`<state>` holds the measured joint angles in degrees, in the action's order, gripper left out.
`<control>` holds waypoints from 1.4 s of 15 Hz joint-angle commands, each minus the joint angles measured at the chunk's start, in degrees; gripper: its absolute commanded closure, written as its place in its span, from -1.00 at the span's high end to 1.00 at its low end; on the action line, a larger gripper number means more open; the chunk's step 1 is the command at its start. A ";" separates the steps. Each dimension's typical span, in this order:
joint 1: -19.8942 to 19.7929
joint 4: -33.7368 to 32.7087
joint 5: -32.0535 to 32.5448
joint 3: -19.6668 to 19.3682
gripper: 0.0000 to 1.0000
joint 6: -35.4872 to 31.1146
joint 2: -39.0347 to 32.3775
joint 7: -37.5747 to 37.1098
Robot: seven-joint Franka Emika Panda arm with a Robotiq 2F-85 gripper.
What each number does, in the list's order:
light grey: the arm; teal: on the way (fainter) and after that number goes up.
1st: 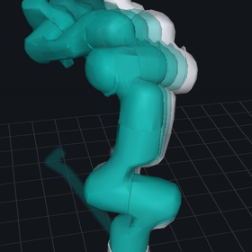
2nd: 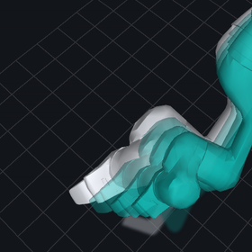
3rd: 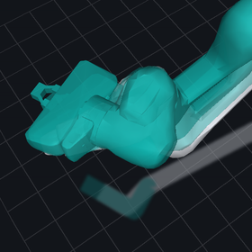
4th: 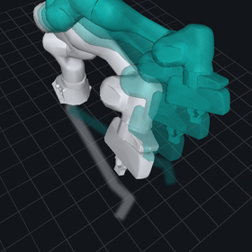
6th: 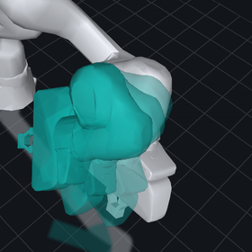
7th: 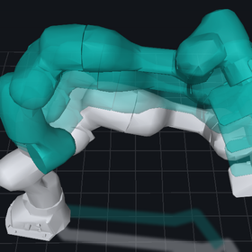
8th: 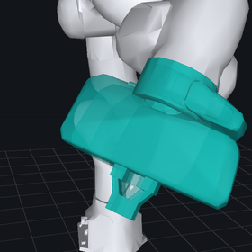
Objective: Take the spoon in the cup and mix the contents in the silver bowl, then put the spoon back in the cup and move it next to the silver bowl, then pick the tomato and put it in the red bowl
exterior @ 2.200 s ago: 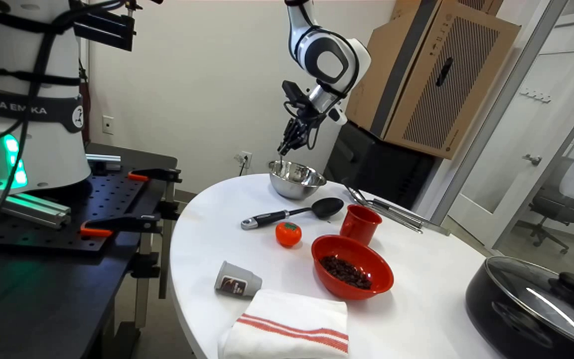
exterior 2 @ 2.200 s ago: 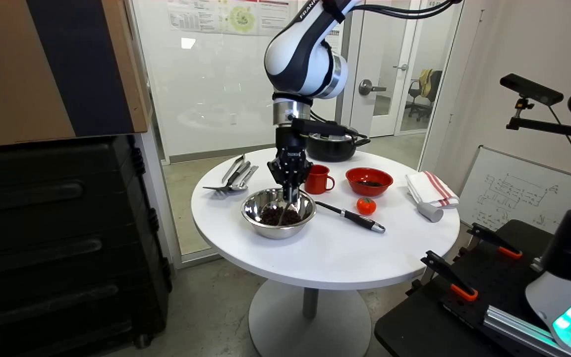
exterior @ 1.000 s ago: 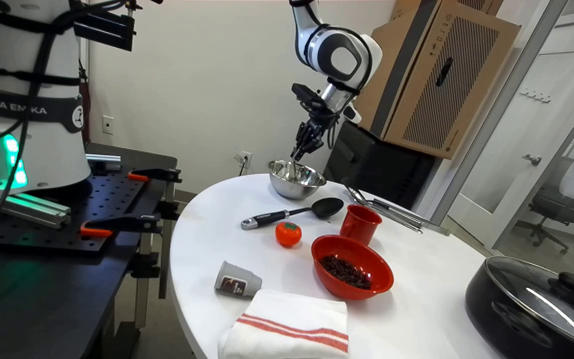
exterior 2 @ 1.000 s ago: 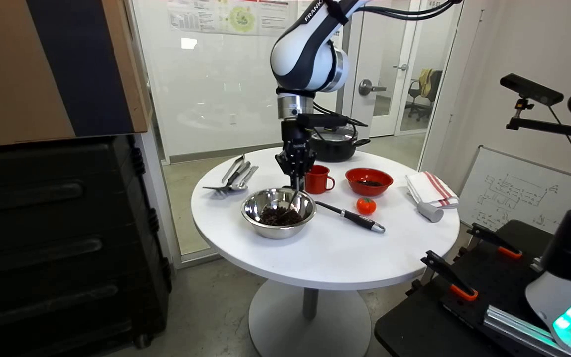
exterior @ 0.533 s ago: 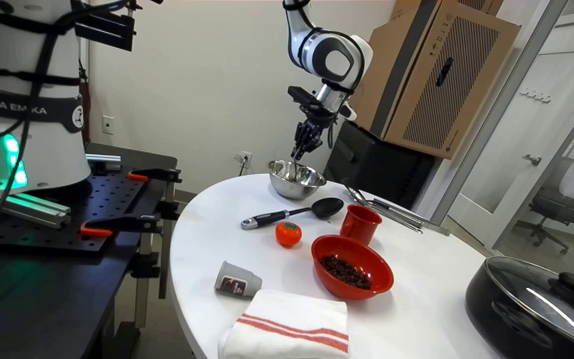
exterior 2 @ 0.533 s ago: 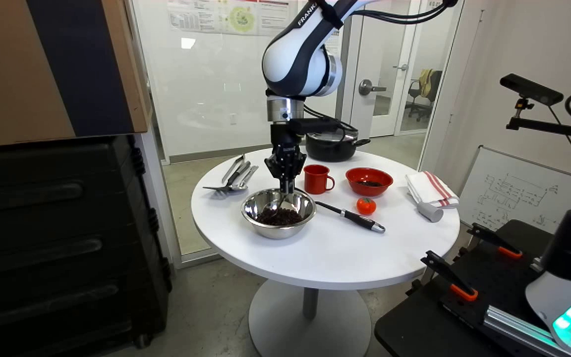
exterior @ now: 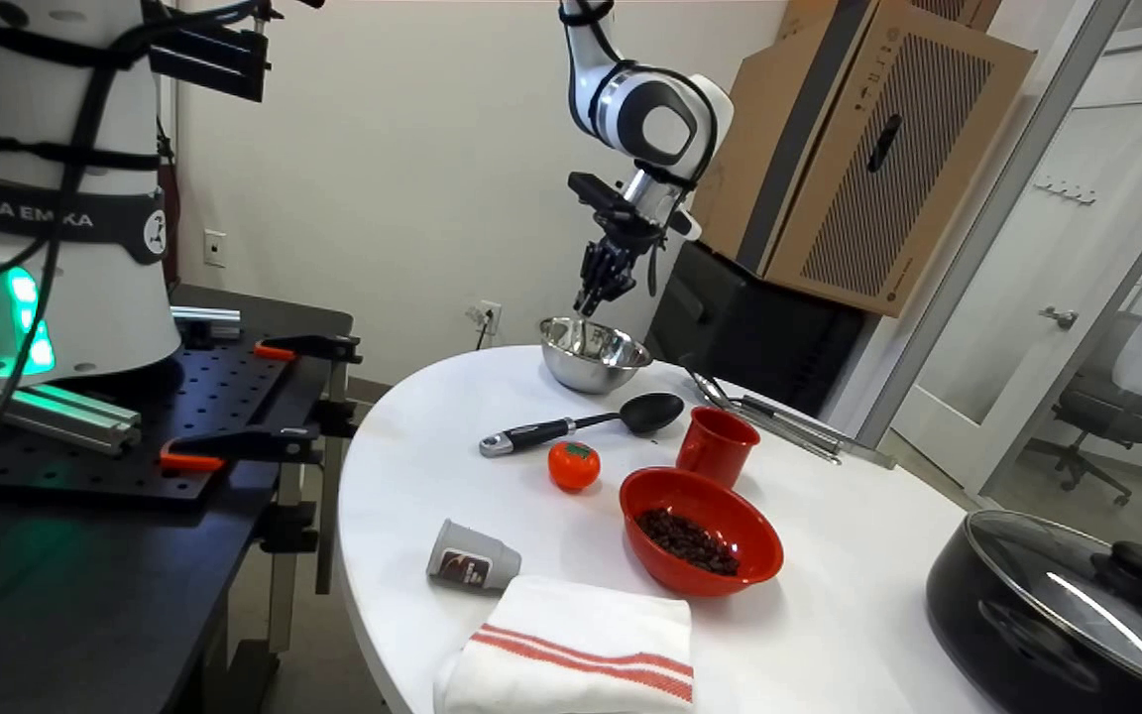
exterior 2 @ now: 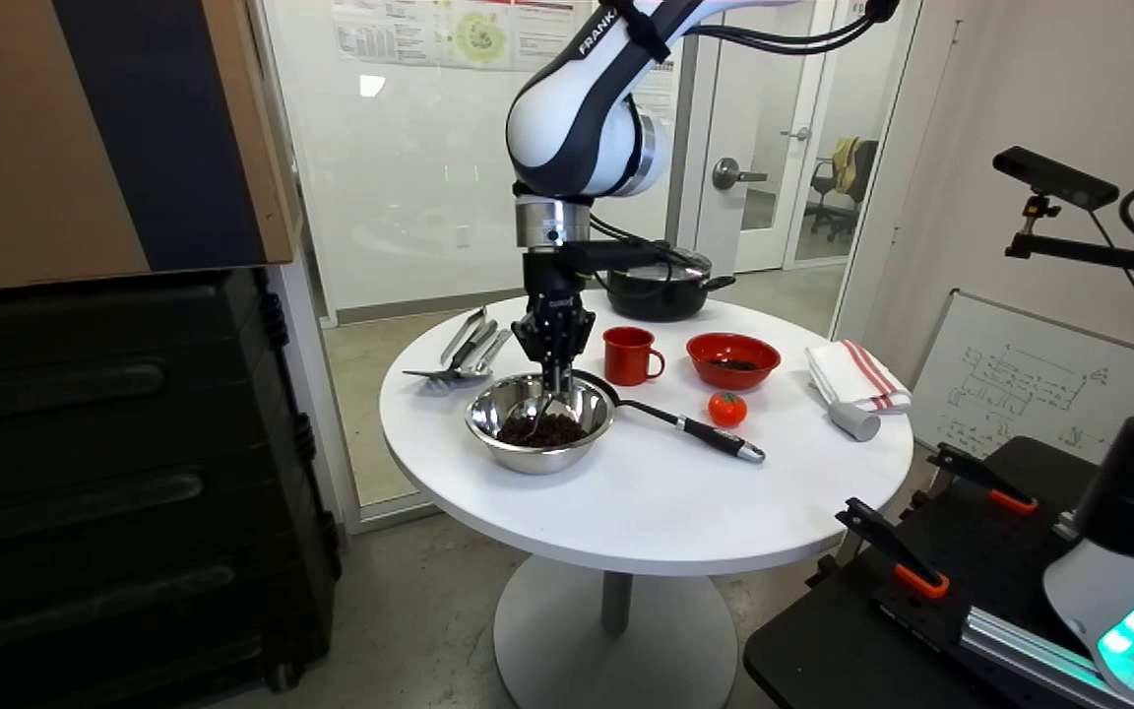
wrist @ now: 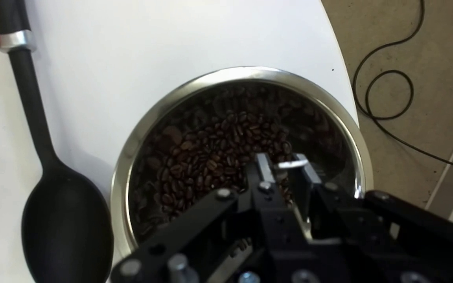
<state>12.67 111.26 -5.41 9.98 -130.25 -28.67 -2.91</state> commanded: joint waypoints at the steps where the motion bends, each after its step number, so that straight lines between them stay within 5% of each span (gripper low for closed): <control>1: -0.93 -1.50 -0.97 0.70 -0.92 2.22 -0.14 1.64; 13: -1.72 0.17 -1.10 -0.04 -0.92 10.07 2.84 0.88; 21: -1.03 0.25 3.50 -2.77 -0.92 9.39 2.87 -2.13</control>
<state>11.17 110.92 -3.87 8.22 -121.41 -26.96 -3.17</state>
